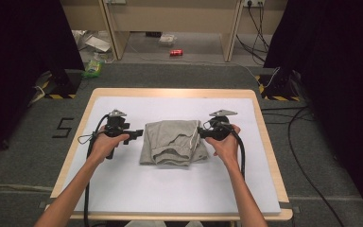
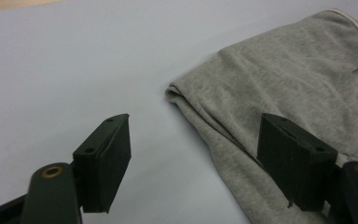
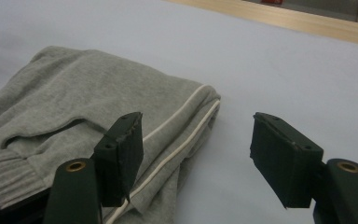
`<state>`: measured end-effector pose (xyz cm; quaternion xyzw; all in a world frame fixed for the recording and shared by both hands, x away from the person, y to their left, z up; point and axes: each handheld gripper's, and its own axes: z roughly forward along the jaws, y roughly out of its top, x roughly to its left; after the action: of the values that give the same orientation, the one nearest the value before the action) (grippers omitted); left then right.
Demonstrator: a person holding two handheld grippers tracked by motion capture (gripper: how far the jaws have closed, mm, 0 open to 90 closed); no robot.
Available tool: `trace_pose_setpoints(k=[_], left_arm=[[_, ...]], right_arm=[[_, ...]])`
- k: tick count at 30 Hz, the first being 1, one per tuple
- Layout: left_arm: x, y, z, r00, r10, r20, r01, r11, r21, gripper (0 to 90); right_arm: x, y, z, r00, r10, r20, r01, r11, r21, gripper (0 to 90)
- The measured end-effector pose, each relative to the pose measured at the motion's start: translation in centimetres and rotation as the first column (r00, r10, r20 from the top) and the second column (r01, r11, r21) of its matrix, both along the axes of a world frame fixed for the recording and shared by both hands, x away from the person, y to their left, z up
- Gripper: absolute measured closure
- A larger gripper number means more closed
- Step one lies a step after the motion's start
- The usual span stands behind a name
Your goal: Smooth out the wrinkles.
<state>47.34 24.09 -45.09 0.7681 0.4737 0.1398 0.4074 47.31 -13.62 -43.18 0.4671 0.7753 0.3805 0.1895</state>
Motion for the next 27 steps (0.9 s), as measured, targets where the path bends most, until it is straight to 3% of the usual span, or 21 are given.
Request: trace_pose_setpoints(k=[10,27], left_arm=[[-2.1,0.2,0.4,0.9993,-0.03,0.021,0.03,0.9995,-0.008,23.0],[-5.9,0.8,-0.2,0.9973,-0.064,0.037,0.065,0.9976,-0.025,22.8]], right_arm=[[-2.1,-0.3,0.8,0.9992,0.033,0.022,-0.033,0.999,0.008,34.7],[-5.3,-1.2,-0.1,0.9975,0.069,0.019,-0.069,0.997,0.021,34.7]])
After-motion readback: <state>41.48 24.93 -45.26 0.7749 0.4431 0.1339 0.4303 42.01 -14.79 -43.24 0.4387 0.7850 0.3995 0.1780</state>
